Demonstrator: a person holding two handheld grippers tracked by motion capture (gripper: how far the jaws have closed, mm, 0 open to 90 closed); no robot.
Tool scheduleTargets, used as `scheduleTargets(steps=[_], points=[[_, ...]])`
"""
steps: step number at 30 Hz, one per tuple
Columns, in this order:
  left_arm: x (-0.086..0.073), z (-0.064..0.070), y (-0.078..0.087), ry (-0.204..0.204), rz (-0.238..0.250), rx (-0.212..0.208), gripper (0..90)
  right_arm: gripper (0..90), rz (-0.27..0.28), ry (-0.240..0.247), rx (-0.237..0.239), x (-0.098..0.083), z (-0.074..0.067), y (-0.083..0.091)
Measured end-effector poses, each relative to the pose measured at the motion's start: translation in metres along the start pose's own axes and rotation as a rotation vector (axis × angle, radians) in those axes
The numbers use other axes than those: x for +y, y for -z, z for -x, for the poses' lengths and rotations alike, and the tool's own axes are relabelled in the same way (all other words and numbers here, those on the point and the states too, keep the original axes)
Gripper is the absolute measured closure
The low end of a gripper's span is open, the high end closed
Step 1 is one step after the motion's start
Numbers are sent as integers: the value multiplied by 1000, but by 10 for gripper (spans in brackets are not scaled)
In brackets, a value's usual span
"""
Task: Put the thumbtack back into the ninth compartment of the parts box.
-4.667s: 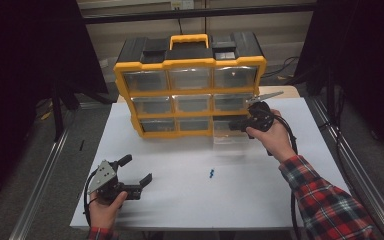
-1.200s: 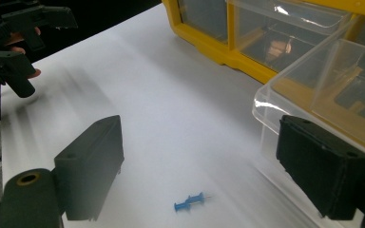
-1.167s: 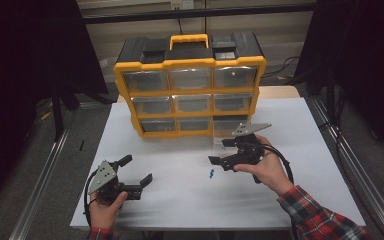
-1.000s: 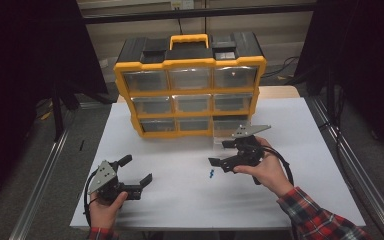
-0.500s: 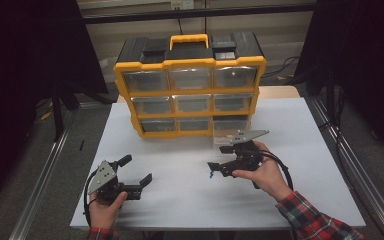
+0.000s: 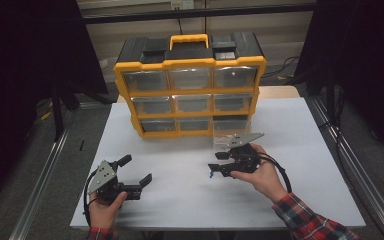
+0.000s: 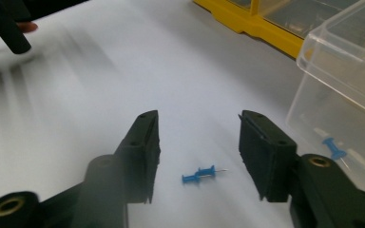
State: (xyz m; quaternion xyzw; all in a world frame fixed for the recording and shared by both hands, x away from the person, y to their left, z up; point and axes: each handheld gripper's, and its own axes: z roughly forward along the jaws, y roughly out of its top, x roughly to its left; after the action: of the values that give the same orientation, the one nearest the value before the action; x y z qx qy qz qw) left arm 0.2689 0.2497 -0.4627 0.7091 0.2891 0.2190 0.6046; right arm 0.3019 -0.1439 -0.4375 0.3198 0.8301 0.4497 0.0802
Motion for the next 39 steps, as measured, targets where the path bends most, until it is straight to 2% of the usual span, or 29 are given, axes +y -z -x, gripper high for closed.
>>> scheduleTargets(steps=[5, 8, 11, 13, 17, 21, 23, 24, 25, 28, 31, 32, 36, 37, 39], points=[[0, 0, 0, -4, 2, -1, 16, 533, -25, 8, -7, -2, 2, -4], [0, 0, 0, -4, 0, 5, 16, 528, -32, -8, -6, -3, 2, -7], [1, -2, 2, -33, -23, 2, 16, 558, -37, -32, -10, -4, 4, -10], [0, -1, 1, -15, -12, -1, 16, 602, -39, -39, -17, -5, 5, -13], [1, -1, 2, -21, -13, 3, 16, 612, -70, -68, -9, -9, 7, -18], [1, -1, 2, -19, -13, 6, 16, 630, -92, -60, -27, -14, 7, -25], [1, -1, 2, -19, -13, 6, 16, 641, -79, -62, -30, -18, 8, -28], [1, -1, 2, -19, -13, 6, 16, 642, -88, -73, -39, -19, 8, -28], [0, -1, 2, -18, -13, 6, 16, 642, -95, -61, -40, -20, 10, -29], [1, -1, 2, -20, -14, 6, 16, 646, -89, -67, -35, -22, 11, -30], [1, -1, 2, -19, -16, 7, 16, 644, -95, -73, -39, -23, 8, -29], [1, -1, 2, -19, -16, 7, 16, 643, -91, -60, -25, -23, 7, -30], [1, -2, 2, -31, -21, 4, 16, 640, -114, -57, -28, -24, 2, -32], [0, 0, 1, -14, -9, 6, 16, 638, -114, -54, -21, -24, 1, -33], [0, 0, 1, -12, -10, 6, 17, 628, -119, -46, -32, -26, -1, -33]])
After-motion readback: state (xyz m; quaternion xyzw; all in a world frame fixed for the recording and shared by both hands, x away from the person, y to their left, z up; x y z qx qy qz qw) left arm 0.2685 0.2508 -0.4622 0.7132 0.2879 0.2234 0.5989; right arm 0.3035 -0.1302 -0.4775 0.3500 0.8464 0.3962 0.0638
